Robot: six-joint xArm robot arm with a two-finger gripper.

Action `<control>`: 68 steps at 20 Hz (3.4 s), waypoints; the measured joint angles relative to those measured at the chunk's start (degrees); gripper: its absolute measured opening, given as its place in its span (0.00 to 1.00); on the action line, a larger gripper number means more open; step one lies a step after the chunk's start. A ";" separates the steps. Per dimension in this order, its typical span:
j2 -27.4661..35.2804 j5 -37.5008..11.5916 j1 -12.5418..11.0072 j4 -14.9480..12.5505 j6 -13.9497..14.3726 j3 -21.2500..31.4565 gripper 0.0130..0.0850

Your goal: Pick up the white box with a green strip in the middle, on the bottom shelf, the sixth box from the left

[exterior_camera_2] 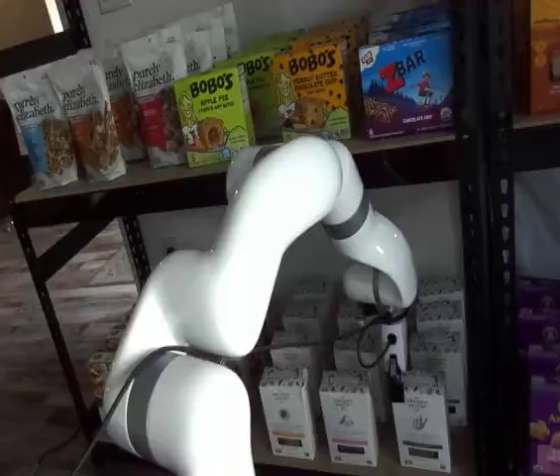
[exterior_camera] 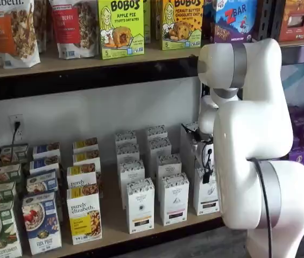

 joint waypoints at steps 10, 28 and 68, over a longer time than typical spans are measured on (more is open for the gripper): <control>2.22 1.32 -0.11 -4.07 3.39 -2.51 1.00; 5.91 3.51 -0.25 -9.22 7.62 -7.32 0.94; -3.73 -5.30 0.03 -19.55 17.66 9.26 0.50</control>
